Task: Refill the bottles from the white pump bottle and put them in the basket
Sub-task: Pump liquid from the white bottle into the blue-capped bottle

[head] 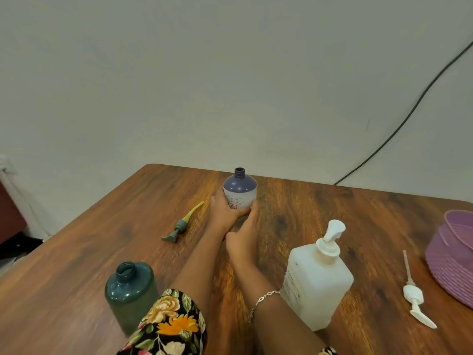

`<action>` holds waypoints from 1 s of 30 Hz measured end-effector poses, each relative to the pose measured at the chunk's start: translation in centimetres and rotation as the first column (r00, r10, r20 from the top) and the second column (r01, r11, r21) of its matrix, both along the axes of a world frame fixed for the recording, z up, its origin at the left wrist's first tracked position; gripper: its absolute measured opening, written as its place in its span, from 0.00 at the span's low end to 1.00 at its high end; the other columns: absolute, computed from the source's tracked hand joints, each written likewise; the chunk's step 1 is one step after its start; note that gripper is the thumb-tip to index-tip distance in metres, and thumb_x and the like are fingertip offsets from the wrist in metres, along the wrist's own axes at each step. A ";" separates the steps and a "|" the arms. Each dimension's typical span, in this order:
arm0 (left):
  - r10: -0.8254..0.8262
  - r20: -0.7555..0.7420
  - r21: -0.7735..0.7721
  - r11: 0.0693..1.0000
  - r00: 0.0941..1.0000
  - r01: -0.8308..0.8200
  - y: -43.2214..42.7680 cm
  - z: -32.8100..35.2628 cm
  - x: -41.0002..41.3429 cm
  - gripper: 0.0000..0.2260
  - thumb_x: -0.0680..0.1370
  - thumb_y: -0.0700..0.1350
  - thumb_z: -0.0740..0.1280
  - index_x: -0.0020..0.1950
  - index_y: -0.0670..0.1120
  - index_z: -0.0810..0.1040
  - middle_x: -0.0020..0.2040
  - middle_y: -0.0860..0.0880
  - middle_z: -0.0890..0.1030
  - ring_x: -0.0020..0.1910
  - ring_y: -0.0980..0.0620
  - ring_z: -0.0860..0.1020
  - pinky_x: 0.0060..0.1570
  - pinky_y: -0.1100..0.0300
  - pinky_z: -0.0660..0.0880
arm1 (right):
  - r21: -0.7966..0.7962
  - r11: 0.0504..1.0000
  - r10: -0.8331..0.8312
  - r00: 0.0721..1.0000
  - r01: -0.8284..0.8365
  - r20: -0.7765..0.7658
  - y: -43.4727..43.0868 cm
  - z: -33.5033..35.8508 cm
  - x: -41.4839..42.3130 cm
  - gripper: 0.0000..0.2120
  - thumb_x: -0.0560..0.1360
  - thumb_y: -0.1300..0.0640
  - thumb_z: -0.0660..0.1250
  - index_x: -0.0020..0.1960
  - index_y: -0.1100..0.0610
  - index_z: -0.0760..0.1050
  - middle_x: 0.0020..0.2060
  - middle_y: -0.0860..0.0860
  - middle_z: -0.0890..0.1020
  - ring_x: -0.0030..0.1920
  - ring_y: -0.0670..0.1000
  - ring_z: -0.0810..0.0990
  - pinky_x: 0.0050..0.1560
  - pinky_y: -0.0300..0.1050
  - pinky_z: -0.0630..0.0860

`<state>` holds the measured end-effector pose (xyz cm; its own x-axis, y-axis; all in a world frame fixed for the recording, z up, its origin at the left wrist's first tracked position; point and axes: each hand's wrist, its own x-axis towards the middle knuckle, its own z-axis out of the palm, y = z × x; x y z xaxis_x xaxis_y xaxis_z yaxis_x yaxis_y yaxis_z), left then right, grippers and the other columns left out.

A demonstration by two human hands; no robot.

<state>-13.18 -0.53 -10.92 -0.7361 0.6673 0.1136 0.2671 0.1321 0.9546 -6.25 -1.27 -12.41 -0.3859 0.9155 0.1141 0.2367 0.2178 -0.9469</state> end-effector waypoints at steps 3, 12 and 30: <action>0.023 -0.017 0.034 0.999 1.000 -0.022 -1.6 1.2 1.2 0.46 0.52 0.62 0.73 0.65 0.43 0.66 0.60 0.47 0.72 0.57 0.49 0.74 0.47 0.63 0.73 | -0.002 0.999 0.033 0.999 -0.033 -0.006 -1.2 0.8 1.1 0.43 0.71 0.71 0.64 0.77 0.51 0.46 0.73 0.50 0.59 0.71 0.52 0.63 0.65 0.49 0.71; 0.076 0.001 0.176 0.982 0.997 -0.075 -6.7 1.8 3.8 0.31 0.67 0.37 0.76 0.63 0.41 0.63 0.54 0.48 0.72 0.52 0.51 0.73 0.43 0.67 0.72 | -0.072 0.975 0.213 0.977 -0.211 0.021 -5.2 3.2 4.9 0.43 0.71 0.70 0.64 0.77 0.49 0.46 0.73 0.50 0.62 0.70 0.52 0.67 0.62 0.46 0.73; 0.006 -0.018 0.232 0.973 1.000 -0.002 -14.3 4.0 12.2 0.32 0.63 0.43 0.79 0.59 0.48 0.63 0.50 0.54 0.72 0.48 0.55 0.74 0.47 0.55 0.76 | -0.060 0.850 0.524 0.826 -0.523 0.210 -5.8 13.9 23.4 0.06 0.76 0.61 0.66 0.50 0.59 0.80 0.47 0.52 0.83 0.48 0.47 0.81 0.50 0.39 0.78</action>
